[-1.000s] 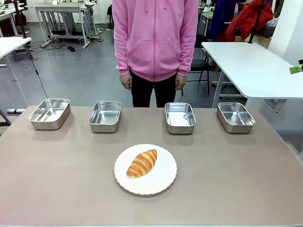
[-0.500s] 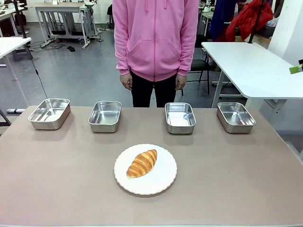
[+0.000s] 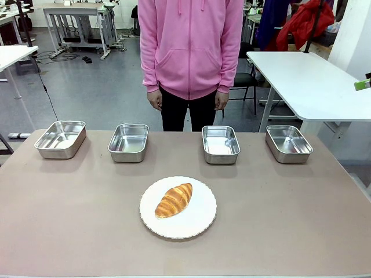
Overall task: Place the bread in the container.
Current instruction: Place the Butter Roll into the Airtight Container indicated by the human.
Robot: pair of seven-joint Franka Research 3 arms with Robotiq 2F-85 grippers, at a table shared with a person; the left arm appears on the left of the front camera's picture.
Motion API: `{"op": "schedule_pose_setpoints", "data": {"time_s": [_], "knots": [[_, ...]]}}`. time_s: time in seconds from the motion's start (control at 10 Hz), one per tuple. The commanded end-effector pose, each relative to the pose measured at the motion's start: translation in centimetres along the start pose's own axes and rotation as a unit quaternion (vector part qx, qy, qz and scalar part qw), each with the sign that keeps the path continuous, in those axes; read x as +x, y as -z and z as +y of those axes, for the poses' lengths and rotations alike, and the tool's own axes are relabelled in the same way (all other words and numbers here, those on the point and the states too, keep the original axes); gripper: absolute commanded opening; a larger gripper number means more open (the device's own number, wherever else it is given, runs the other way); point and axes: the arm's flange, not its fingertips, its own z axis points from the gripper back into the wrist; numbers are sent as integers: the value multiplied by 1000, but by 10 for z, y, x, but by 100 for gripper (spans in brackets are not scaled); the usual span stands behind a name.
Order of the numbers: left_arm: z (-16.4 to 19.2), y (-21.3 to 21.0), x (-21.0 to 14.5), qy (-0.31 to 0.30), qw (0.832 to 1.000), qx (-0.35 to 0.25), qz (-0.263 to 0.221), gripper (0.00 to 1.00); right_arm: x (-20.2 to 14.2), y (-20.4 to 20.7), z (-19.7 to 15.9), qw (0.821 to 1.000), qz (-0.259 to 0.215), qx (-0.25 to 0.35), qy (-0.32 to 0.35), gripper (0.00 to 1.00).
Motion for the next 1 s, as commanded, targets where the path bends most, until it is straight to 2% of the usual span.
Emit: {"op": "schedule_pose_setpoints", "data": {"time_s": [0.0, 0.9], "knots": [[-1, -1, 0, 6, 1000, -3, -2, 100, 2, 1, -1, 1000, -13, 1, 0, 100], [-1, -1, 0, 6, 1000, -3, -2, 100, 2, 1, -1, 1000, -13, 1, 0, 100]]}}
